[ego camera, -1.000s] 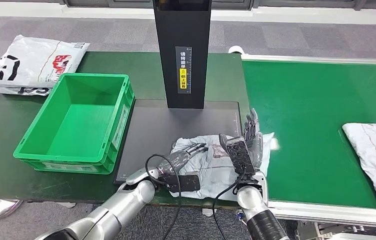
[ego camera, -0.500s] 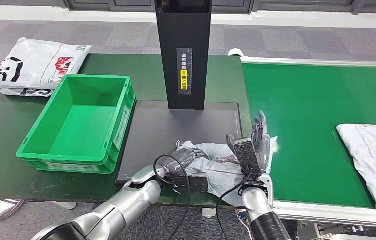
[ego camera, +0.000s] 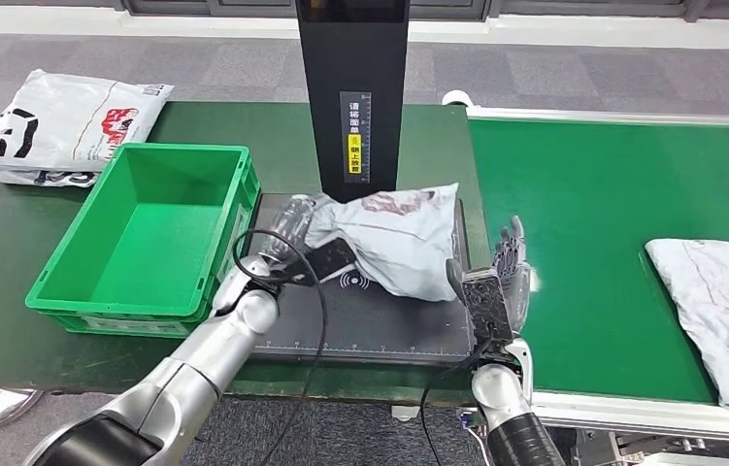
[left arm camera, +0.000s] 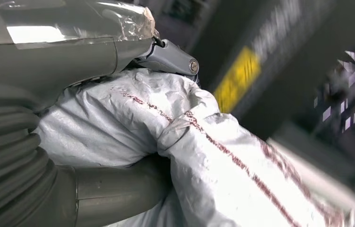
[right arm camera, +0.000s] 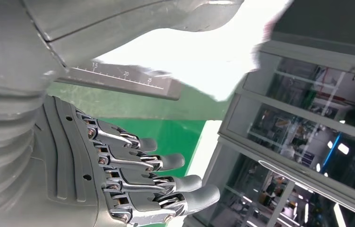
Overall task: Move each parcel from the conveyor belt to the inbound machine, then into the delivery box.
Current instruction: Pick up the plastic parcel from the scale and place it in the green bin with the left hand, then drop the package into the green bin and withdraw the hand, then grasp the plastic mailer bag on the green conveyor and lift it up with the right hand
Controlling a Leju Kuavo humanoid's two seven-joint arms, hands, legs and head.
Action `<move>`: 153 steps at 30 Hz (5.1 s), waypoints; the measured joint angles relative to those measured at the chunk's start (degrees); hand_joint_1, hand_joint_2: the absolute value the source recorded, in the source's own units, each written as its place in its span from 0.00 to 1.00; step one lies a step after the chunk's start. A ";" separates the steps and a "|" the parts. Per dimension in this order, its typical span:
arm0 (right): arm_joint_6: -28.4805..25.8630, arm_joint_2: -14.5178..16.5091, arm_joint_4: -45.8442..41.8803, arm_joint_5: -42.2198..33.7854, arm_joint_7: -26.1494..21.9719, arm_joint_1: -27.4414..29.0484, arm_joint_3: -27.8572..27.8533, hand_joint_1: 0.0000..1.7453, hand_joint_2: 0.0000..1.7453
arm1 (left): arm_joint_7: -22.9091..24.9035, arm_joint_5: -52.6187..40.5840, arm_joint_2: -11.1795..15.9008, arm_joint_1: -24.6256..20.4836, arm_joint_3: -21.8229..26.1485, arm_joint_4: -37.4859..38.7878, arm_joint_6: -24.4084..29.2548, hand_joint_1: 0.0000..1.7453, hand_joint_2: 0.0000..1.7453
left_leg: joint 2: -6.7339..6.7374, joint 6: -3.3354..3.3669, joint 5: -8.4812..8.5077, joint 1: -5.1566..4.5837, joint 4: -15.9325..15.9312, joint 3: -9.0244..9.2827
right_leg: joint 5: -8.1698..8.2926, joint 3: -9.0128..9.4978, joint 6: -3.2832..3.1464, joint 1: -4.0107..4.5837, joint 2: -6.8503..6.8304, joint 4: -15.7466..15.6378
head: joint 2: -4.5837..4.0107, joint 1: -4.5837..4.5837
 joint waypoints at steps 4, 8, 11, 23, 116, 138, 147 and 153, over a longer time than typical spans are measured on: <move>-0.34 0.00 0.00 -0.57 -0.31 -0.16 -0.18 0.00 1.00 | 1.84 0.15 2.08 -1.61 3.58 -4.19 0.41 1.00 1.00 | -0.01 0.00 0.00 0.00 0.00 -0.03 | 0.00 -0.04 0.00 0.00 -0.01 0.00 | 0.00 0.00; -0.89 0.00 -0.01 -0.72 -0.43 -0.31 -0.62 0.00 1.00 | 3.25 -1.43 3.56 -2.39 5.47 -5.91 2.51 1.00 1.00 | -0.03 0.00 0.00 0.00 0.00 -0.05 | -0.01 -0.04 0.00 0.00 -0.02 0.00 | 0.00 0.00; -1.21 -0.01 -0.24 -1.06 -0.45 -0.19 -1.17 0.00 1.00 | 5.16 -4.46 5.30 -3.19 7.12 -5.62 7.85 1.00 1.00 | 0.06 0.00 0.00 0.00 0.00 -0.06 | 0.00 -0.09 -0.01 0.00 0.05 0.00 | 0.00 0.00; -1.80 -0.48 -2.44 -1.04 -0.11 1.25 -3.01 0.00 1.00 | 13.84 -21.69 15.18 -4.49 19.14 -0.74 17.27 1.00 1.00 | 0.45 -0.12 -0.06 0.09 -0.03 -0.06 | 0.03 -0.26 -0.09 0.08 0.49 0.05 | 0.00 0.00; -5.75 -5.95 4.37 6.72 2.94 -2.06 -12.96 0.00 1.00 | -13.50 27.77 1.73 4.89 16.92 1.07 -27.95 0.00 1.00 | 0.50 -0.20 -0.13 0.01 0.02 -0.10 | 0.08 -0.33 -0.13 0.07 0.57 0.02 | 0.00 0.00; -5.76 -6.11 5.00 6.72 2.94 -2.10 -13.28 0.00 1.00 | -13.50 27.78 1.71 4.92 16.23 1.32 -27.95 0.00 1.00 | 0.49 -0.17 -0.15 0.00 0.02 -0.10 | 0.08 -0.32 -0.13 0.02 0.55 0.02 | 0.00 0.00; -5.76 -6.12 5.03 6.72 2.94 -2.11 -13.29 0.00 1.00 | -13.50 27.78 1.71 4.92 16.23 1.37 -27.95 0.00 1.00 | 0.49 -0.17 -0.15 0.00 0.02 -0.10 | 0.08 -0.32 -0.13 0.02 0.55 0.02 | 0.00 0.00; -5.76 -6.12 5.03 6.72 2.94 -2.11 -13.29 0.00 1.00 | -13.50 27.79 1.71 4.92 16.22 1.42 -27.95 0.00 1.00 | 0.49 -0.17 -0.15 0.00 0.02 -0.10 | 0.08 -0.32 -0.13 0.02 0.55 0.02 | 0.00 0.00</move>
